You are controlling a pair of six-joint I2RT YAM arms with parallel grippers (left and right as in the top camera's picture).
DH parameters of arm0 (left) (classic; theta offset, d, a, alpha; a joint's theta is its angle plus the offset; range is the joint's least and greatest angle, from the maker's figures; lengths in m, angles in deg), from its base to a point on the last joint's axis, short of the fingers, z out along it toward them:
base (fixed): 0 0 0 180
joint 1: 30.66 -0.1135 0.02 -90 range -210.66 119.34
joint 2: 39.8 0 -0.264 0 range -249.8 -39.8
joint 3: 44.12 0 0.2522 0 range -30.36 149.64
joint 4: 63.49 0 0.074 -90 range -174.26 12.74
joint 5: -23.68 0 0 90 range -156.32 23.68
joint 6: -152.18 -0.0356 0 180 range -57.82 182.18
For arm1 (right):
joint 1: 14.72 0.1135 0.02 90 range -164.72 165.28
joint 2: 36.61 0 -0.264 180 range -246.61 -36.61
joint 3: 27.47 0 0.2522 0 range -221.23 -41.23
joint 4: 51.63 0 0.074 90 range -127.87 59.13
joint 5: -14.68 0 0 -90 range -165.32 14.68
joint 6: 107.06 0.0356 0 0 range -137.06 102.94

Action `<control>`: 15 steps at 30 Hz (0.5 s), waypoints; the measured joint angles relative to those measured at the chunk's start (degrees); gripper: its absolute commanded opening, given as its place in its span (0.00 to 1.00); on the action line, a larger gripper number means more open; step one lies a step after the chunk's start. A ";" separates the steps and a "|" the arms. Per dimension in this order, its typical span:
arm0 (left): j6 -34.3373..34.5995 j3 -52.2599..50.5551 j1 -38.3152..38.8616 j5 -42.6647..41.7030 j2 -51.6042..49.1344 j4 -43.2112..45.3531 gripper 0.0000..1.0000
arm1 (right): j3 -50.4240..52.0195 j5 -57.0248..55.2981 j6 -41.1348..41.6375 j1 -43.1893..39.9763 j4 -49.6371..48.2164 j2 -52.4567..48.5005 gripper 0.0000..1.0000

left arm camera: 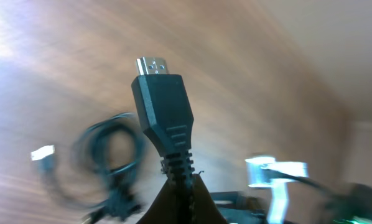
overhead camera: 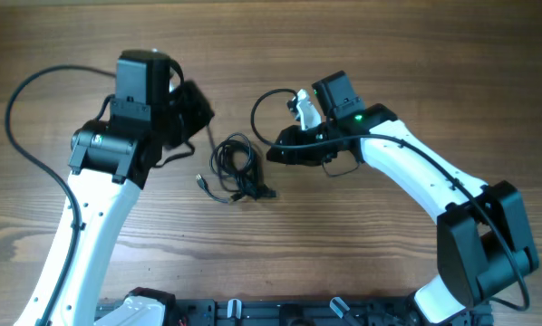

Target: Untangle cables

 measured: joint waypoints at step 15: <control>1.99 -12.39 0.00 6.60 -3.85 -4.48 0.04 | 0.00 -1.07 -0.15 0.31 1.16 0.00 0.43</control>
